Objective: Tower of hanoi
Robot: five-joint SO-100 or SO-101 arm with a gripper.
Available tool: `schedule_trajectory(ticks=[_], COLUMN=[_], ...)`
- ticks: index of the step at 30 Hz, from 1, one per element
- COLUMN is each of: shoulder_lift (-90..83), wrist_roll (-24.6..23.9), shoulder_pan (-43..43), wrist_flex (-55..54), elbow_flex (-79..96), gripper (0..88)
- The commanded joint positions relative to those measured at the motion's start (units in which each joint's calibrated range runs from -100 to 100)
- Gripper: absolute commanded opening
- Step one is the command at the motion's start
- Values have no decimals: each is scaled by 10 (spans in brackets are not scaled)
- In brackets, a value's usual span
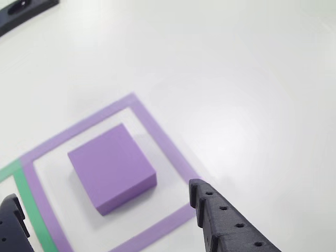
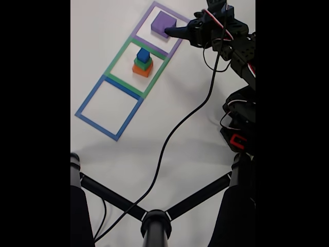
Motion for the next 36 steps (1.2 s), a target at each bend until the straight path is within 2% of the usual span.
schedule_trajectory(ticks=[1, 6, 16, 25, 36], shoulder_lift=[69, 159, 341, 458, 541], wrist_roll=[8, 8, 8, 8, 8], shoulder_pan=[-9, -17, -24, -5, 8], wrist_flex=[-137, -286, -486, -565, -594], elbow_flex=[14, 45, 34, -11, -76], gripper=[384, 383, 389, 389, 390])
